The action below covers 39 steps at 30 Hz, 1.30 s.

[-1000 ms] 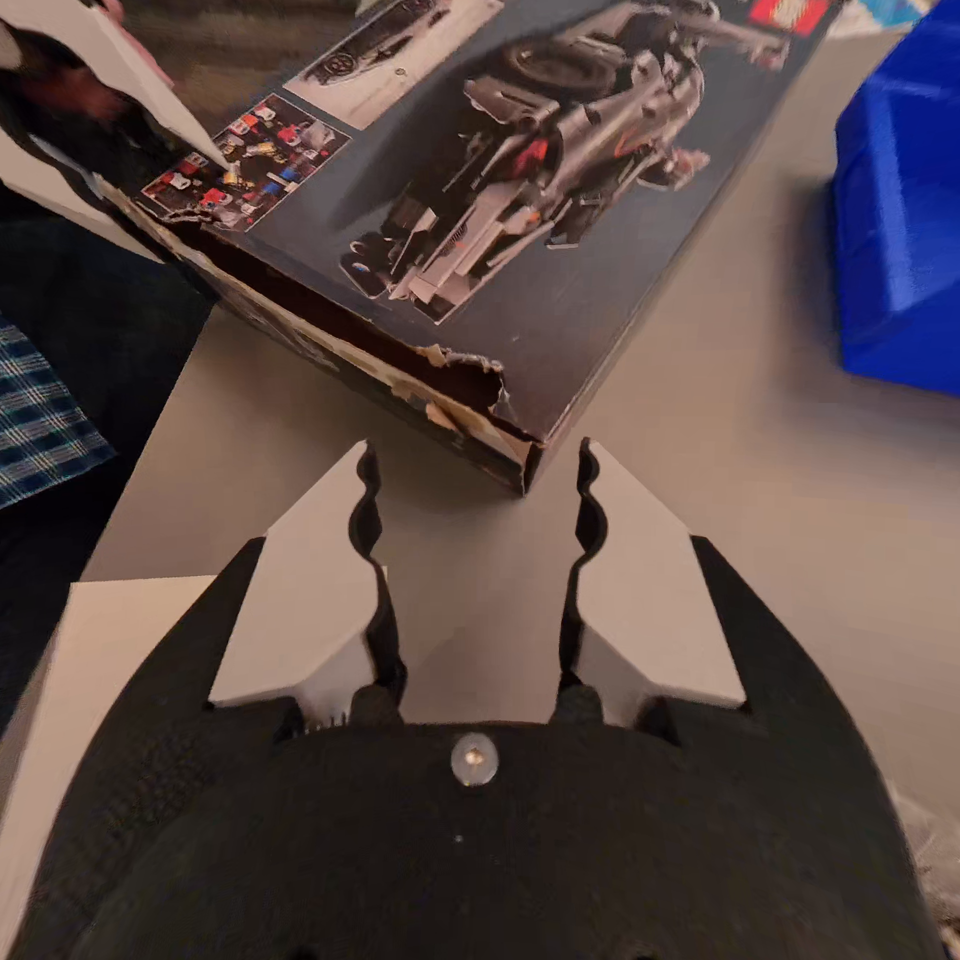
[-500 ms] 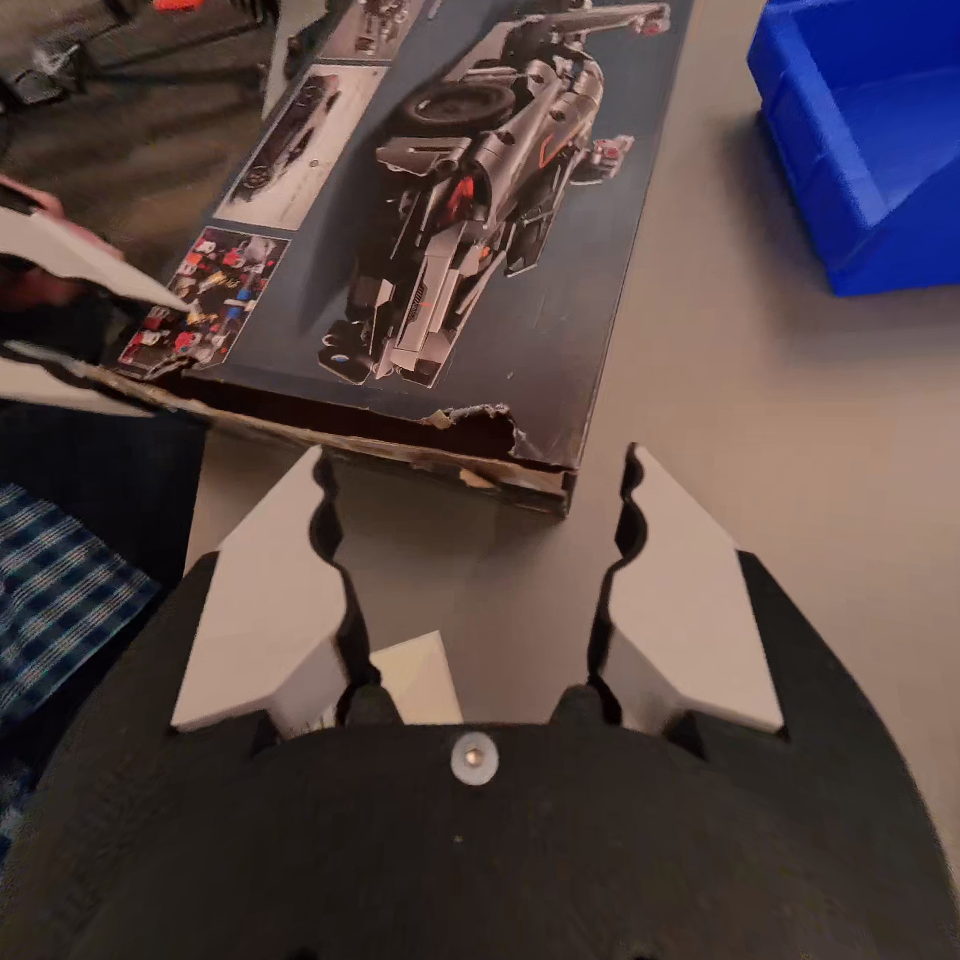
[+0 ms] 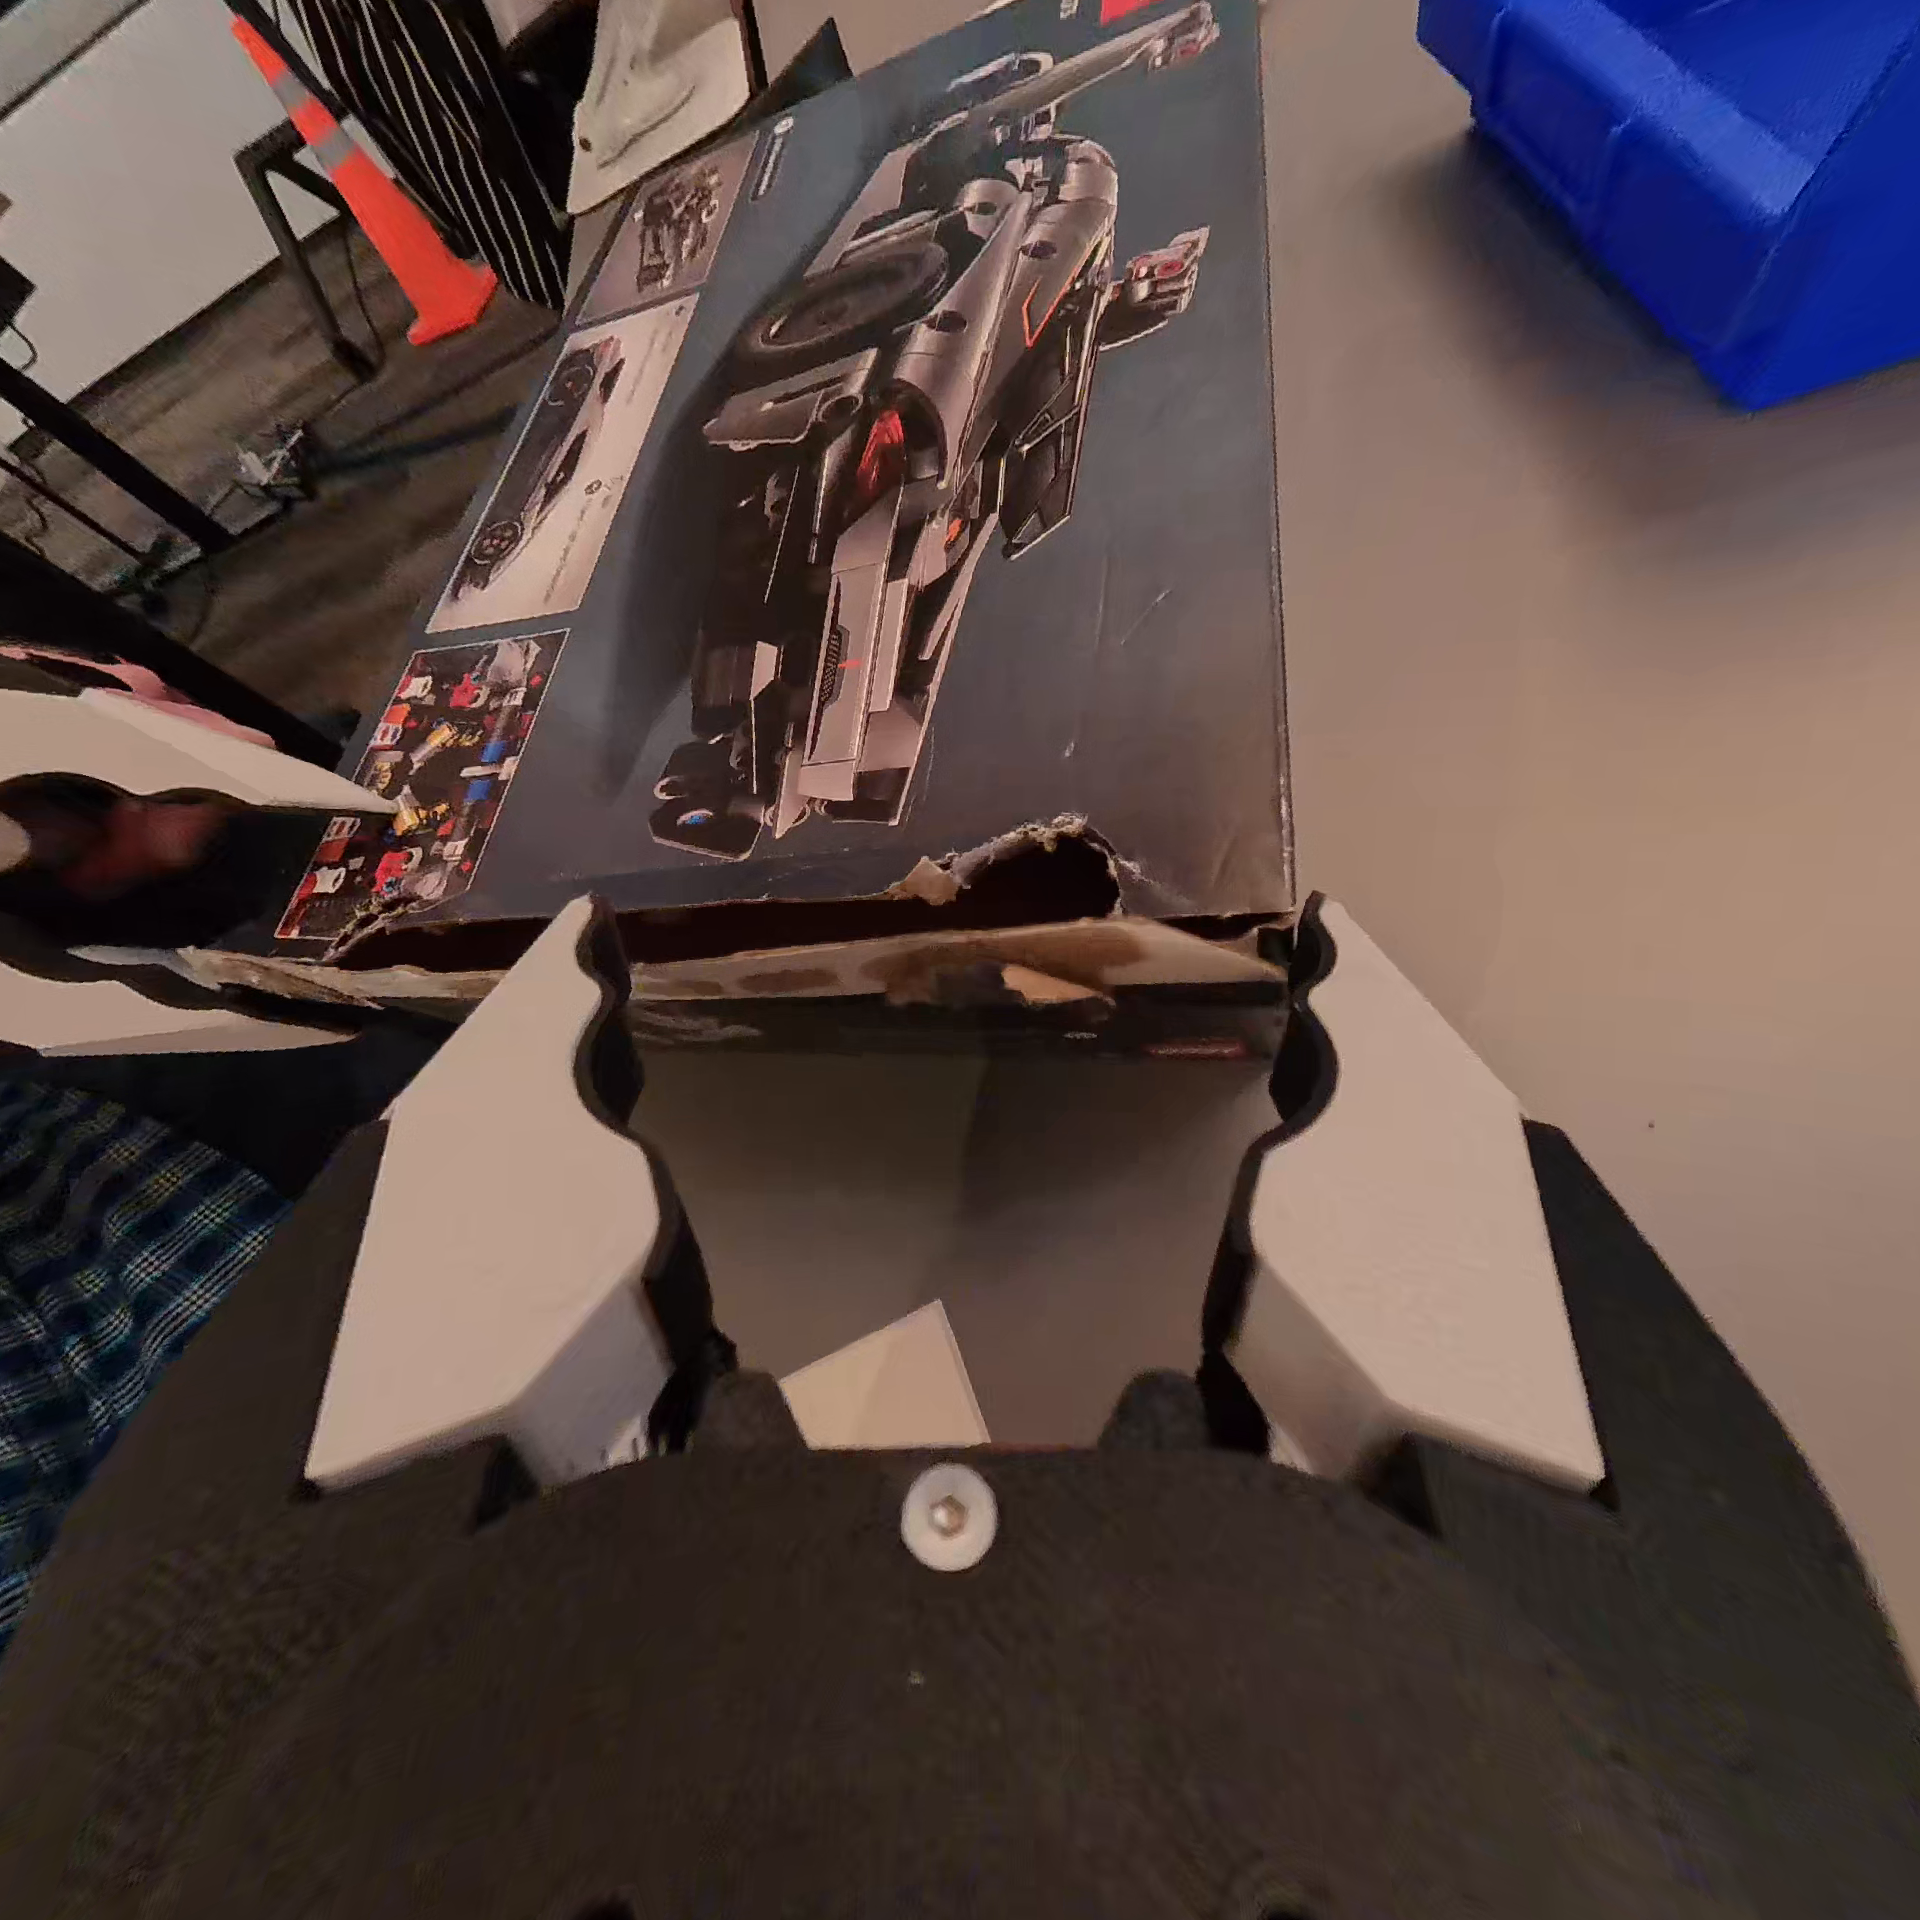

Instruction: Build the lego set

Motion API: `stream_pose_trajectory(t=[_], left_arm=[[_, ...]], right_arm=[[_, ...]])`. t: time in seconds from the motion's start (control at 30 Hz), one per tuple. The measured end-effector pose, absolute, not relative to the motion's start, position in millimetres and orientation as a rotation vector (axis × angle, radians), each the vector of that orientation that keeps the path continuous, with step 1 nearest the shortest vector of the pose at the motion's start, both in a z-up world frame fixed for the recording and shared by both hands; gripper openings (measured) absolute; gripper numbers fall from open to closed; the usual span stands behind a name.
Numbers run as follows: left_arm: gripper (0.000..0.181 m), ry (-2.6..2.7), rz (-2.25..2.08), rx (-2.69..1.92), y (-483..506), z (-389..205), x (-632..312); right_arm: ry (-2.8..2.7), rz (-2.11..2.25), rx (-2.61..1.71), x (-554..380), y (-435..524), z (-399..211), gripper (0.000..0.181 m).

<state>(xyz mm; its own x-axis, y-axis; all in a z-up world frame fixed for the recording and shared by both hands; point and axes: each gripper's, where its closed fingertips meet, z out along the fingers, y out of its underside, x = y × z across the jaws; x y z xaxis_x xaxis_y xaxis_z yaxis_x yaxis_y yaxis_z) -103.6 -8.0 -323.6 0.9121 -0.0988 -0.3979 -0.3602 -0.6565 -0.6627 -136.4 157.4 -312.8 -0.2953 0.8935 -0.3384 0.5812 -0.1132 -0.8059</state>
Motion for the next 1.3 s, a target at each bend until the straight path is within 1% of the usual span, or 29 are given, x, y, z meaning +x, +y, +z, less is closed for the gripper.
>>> stream_pose_trajectory(t=[0.17, 0.43, 0.5, 0.6, 0.67, 0.7, 0.77, 0.87, 0.93, 0.97, 1.03, 1.1, 1.3], left_arm=[[0.059, 0.337, 0.417, -2.269, -8, -324, -102], [0.077, 0.383, 0.424, -2.269, -7, -327, -94], [0.077, 0.405, 0.436, -2.268, -8, -327, -92], [0.085, 0.424, 0.455, -2.255, -8, -326, -88], [0.086, 0.452, 0.490, -2.226, -6, -319, -85], [0.085, 0.475, 0.510, -2.203, -4, -314, -81], [0.075, 0.607, 0.565, -2.122, 5, -300, -65], [0.065, 0.794, 0.596, -2.154, 16, -311, -44], [0.060, 0.784, 0.613, -2.240, 20, -328, -49], [0.062, 0.791, 0.639, -2.245, 22, -331, -52], [0.045, 0.763, 0.663, -2.235, 25, -327, -53], [0.037, 0.733, 0.675, -2.230, 26, -325, -55], [0.025, 0.687, 0.711, -2.241, 28, -321, -63]], right_arm=[[-1.778, 1.399, -1.622, -143, 158, -313, 0.125], [-1.724, 1.253, -1.570, -149, 162, -322, 0.123], [-1.718, 1.221, -1.562, -149, 164, -325, 0.123], [-1.711, 1.189, -1.552, -149, 167, -327, 0.119], [-1.711, 1.192, -1.546, -148, 167, -328, 0.119], [-1.710, 1.189, -1.544, -149, 167, -328, 0.119], [-1.706, 1.194, -1.539, -149, 167, -327, 0.119], [-1.711, 1.188, -1.540, -149, 167, -328, 0.118], [-1.715, 1.187, -1.543, -149, 167, -328, 0.118], [-1.715, 1.186, -1.543, -149, 167, -328, 0.118], [-1.718, 1.184, -1.543, -148, 167, -328, 0.118], [-1.727, 1.202, -1.551, -148, 167, -326, 0.118], [-1.735, 1.230, -1.549, -144, 172, -313, 0.115]])
